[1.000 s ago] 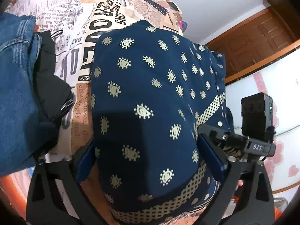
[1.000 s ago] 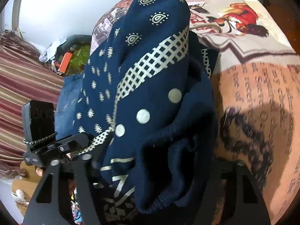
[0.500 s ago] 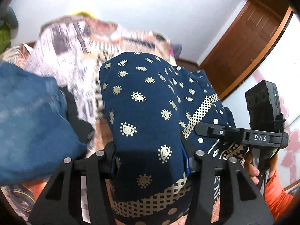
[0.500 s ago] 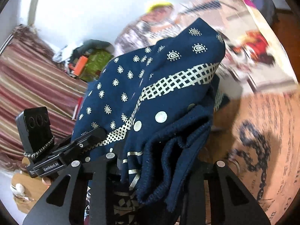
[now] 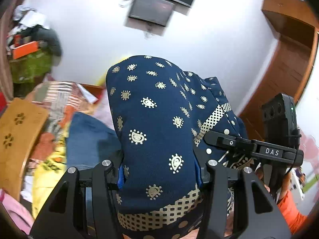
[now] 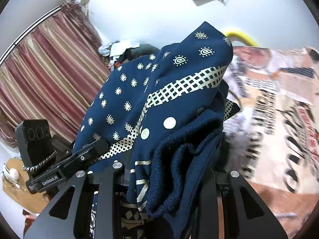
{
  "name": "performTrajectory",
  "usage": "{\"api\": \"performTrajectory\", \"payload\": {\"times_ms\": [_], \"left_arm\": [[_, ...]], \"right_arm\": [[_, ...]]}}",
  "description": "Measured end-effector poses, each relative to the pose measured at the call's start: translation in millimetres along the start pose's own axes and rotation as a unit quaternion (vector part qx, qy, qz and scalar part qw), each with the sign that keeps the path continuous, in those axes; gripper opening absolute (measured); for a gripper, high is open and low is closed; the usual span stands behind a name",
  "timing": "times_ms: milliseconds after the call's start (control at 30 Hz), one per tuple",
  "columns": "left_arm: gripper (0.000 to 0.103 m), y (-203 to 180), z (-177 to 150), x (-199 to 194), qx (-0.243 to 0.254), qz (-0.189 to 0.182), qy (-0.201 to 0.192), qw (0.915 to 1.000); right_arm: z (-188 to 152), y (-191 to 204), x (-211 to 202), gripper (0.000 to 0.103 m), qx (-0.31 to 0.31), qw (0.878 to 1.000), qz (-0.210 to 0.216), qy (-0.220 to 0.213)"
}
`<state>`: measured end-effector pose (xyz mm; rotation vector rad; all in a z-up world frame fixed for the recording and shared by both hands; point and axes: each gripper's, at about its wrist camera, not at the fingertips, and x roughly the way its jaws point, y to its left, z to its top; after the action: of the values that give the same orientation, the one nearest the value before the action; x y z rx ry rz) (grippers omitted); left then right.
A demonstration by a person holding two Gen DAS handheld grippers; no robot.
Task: Fold large clothes
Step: 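Grasp the folded navy bundle with both grippers and lift it up, then lower the navy bundle onto the bed with both grippers and release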
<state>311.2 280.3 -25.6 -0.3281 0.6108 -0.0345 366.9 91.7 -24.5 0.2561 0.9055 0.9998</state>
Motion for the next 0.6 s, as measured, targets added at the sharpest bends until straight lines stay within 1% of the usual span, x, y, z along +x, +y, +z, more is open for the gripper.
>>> {"api": "performTrajectory", "payload": {"times_ms": [33,67,133,167,233,267,333,367,433,467,500,533,600], "left_arm": [[0.051,12,1,0,-0.004,0.009,-0.002,1.0000],[0.051,24,0,3,-0.009,0.017,0.000,0.9998],[0.051,49,-6,14,-0.021,0.032,0.013,0.9992],[0.051,59,-9,24,-0.028,0.039,0.025,0.9986],[0.052,84,-19,50,-0.045,0.059,0.066,0.9951],[0.054,96,-25,61,-0.052,0.067,0.084,0.9928],[0.061,113,-38,75,-0.046,0.081,0.096,0.9910],[0.065,116,-46,79,-0.037,0.084,0.099,0.9909],[0.073,119,-51,85,-0.020,0.086,0.104,0.9907],[0.079,120,-51,86,-0.016,0.087,0.105,0.9906],[0.082,118,-53,85,-0.011,0.091,0.108,0.9900],[0.083,115,-54,86,-0.008,0.094,0.112,0.9892],[0.084,112,-55,84,-0.006,0.096,0.116,0.9885]], "right_arm": [[-4,-3,6,0.029,0.002,1.000,0.007,0.002],[-3,-2,21,0.029,0.004,1.000,0.012,0.005],[-5,-5,55,0.029,0.011,1.000,0.015,0.021],[-8,-11,64,0.029,0.010,0.999,0.012,0.031],[-14,-17,94,0.029,0.004,0.998,-0.005,0.062],[-20,-22,109,0.029,-0.002,0.997,-0.016,0.080],[-31,-36,136,0.030,-0.013,0.992,-0.046,0.114],[-36,-44,146,0.032,-0.014,0.991,-0.053,0.124],[-45,-54,151,0.036,-0.014,0.990,-0.058,0.125],[-49,-59,149,0.041,-0.012,0.991,-0.063,0.119],[-51,-63,146,0.046,-0.011,0.991,-0.067,0.118],[-53,-63,143,0.048,-0.011,0.990,-0.072,0.118],[-60,-60,130,0.061,-0.027,0.988,-0.098,0.118]]}}
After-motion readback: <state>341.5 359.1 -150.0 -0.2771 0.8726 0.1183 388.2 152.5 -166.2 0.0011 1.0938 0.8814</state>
